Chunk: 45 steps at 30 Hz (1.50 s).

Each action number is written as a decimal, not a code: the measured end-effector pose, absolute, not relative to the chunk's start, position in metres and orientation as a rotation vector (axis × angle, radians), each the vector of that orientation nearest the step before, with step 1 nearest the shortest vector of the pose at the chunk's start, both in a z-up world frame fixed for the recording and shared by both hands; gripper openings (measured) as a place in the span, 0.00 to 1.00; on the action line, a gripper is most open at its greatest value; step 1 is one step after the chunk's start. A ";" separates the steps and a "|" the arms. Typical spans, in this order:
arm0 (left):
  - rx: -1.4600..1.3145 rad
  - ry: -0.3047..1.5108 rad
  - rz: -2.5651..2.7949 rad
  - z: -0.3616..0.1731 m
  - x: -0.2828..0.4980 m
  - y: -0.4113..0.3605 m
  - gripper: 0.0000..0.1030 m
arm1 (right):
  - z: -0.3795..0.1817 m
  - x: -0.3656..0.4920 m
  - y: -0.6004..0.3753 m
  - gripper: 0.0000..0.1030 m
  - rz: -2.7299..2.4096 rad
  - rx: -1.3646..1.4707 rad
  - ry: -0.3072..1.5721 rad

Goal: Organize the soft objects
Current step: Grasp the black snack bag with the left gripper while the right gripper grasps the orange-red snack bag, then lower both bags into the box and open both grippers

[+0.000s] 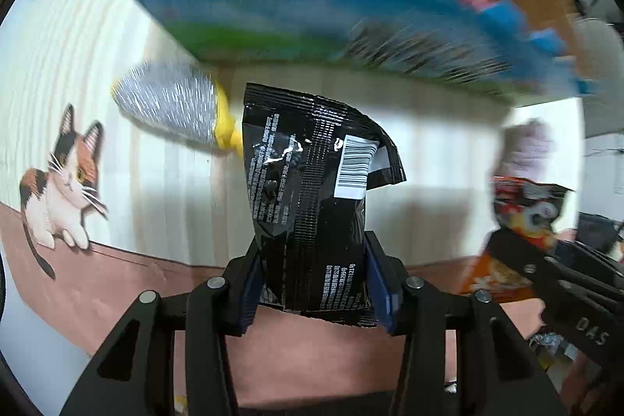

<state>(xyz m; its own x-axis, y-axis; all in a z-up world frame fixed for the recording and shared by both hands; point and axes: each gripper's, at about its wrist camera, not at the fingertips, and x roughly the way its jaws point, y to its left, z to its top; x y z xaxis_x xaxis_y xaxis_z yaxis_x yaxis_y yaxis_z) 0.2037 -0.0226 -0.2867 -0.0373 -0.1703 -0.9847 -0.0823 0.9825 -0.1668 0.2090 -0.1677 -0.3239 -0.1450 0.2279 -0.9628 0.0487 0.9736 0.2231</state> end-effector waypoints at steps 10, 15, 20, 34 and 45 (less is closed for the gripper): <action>-0.301 1.400 -0.197 -0.169 0.262 -0.020 0.43 | -0.195 0.248 -0.164 0.43 0.308 0.275 1.507; -0.292 1.408 -0.166 -0.154 0.314 -0.007 0.43 | -0.177 0.298 -0.157 0.43 0.314 0.258 1.446; -0.285 1.547 -0.144 -0.201 0.367 -0.003 0.43 | -0.196 0.355 -0.146 0.43 0.308 0.239 1.464; -0.287 1.784 -0.145 -0.297 0.411 -0.006 0.44 | -0.292 0.405 -0.135 0.43 0.255 0.236 1.630; -0.219 1.753 -0.090 -0.281 0.412 -0.009 0.61 | -0.304 0.419 -0.145 0.71 0.227 0.204 1.682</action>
<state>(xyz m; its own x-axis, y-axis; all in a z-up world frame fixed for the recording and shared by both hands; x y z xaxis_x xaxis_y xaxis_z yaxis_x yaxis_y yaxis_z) 0.4116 -0.0092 -0.2810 -0.1782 -0.1969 -0.9641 -0.0970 0.9785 -0.1819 0.4187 -0.1451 -0.3038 -0.1219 0.2652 -0.9564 0.0026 0.9637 0.2669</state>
